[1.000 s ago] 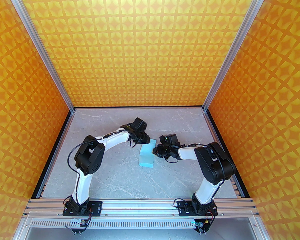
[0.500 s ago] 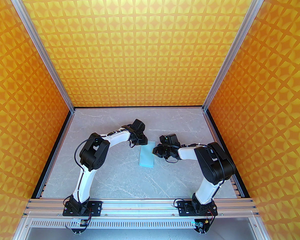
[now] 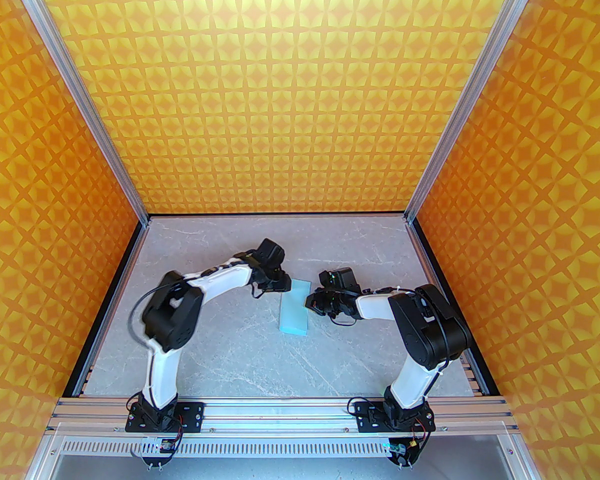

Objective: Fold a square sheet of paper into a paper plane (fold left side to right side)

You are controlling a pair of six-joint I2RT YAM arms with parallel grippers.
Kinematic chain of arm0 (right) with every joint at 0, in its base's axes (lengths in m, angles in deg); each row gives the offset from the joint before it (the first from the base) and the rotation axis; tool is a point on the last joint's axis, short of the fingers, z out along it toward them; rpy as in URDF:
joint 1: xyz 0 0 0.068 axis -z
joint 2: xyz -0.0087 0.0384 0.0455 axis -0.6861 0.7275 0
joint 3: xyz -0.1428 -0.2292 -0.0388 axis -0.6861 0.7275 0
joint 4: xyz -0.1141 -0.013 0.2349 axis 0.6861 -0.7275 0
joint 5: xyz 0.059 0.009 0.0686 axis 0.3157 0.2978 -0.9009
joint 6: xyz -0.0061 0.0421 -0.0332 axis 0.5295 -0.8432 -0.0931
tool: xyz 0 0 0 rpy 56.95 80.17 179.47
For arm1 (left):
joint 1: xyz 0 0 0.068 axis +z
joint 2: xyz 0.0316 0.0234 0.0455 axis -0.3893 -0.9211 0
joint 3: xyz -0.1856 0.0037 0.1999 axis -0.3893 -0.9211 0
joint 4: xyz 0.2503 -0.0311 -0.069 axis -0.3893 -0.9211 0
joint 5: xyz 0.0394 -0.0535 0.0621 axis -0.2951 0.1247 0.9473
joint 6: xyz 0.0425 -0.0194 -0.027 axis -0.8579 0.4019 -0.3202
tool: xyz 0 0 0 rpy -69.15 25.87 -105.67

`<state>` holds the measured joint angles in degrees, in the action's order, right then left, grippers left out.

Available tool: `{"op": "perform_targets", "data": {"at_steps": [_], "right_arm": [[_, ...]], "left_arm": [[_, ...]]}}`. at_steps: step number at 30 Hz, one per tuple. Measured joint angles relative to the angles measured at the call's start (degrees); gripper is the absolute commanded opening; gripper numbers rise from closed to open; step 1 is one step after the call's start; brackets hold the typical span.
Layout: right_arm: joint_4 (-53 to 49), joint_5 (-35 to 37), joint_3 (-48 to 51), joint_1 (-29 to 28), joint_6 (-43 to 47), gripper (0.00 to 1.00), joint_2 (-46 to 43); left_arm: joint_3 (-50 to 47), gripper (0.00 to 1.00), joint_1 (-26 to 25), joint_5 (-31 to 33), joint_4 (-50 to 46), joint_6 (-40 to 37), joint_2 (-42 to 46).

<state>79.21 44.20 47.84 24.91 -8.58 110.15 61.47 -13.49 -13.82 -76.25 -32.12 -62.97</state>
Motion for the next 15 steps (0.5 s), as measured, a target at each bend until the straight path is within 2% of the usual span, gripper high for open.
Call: {"op": "perform_targets", "data": {"at_steps": [5, 11, 15], "right_arm": [[0.0, 0.0, 0.0, 0.0, 0.2, 0.0, 0.0], [0.0, 0.0, 0.0, 0.0, 0.2, 0.0, 0.0], [0.0, 0.0, 0.0, 0.0, 0.2, 0.0, 0.0]], "left_arm": [[-8.0, 0.31, -2.7, -1.9, 3.7, 2.8, 5.9], [-13.8, 0.31, -6.7, -3.8, 5.5, 5.4, 6.3], [-14.8, 0.28, -6.9, -4.1, 6.0, 6.2, 6.5]]}}
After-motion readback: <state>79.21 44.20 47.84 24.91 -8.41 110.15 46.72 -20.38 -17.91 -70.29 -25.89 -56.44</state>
